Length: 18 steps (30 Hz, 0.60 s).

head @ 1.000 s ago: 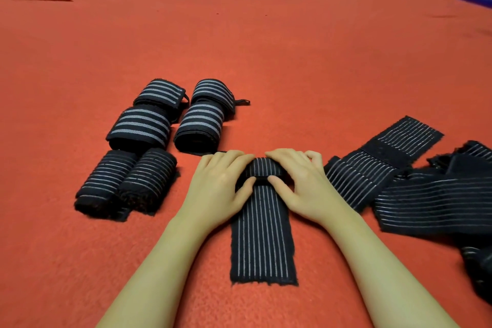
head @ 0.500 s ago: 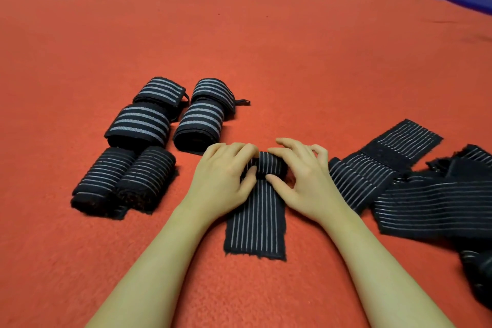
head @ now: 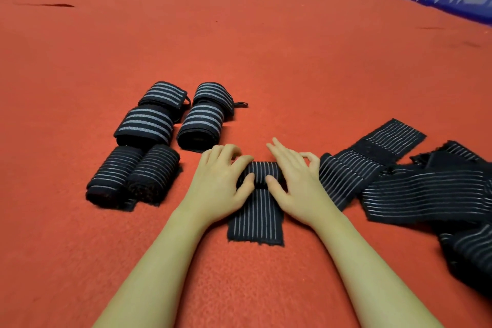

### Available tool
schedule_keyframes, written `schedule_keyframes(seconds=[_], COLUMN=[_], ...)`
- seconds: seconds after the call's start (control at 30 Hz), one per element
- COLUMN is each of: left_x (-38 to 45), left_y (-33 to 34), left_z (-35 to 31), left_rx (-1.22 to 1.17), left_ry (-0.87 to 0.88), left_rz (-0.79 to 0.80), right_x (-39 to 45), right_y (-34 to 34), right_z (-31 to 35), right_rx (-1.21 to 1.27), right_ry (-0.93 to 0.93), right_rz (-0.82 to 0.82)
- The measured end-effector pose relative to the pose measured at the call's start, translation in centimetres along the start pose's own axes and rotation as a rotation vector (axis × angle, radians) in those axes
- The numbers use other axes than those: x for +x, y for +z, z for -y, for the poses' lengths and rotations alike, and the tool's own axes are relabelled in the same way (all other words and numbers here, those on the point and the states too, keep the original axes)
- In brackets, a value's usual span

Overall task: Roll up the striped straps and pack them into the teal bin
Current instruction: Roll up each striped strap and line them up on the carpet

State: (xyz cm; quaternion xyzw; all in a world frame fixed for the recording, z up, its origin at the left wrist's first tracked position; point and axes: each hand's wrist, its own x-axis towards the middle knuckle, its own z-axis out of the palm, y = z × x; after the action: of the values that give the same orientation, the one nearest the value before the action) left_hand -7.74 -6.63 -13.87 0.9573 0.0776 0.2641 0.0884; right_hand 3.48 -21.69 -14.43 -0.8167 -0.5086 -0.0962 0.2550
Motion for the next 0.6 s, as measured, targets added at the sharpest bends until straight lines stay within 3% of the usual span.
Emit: schedule_keyframes(seconds=[0.17,0.43,0.6], left_x=[-0.2,0.2,-1.6], left_y=[0.6,-1.2,-1.6], left_z=[0.2,-2.2,-3.5], left_rx=[0.064,0.022,0.001], left_ry=[-0.051,-0.107,-0.112], left_rz=[0.044,0.184,0.083], right_x=[0.2,-1.3,-3.1], right_y=[0.9,-0.5,-1.0], right_z=[0.1,1.0,2.5], right_rx=[-0.092,-0.064,0.020], right_ry=[0.013,0.040,0.131], right_rz=[0.064,0.021,-0.042])
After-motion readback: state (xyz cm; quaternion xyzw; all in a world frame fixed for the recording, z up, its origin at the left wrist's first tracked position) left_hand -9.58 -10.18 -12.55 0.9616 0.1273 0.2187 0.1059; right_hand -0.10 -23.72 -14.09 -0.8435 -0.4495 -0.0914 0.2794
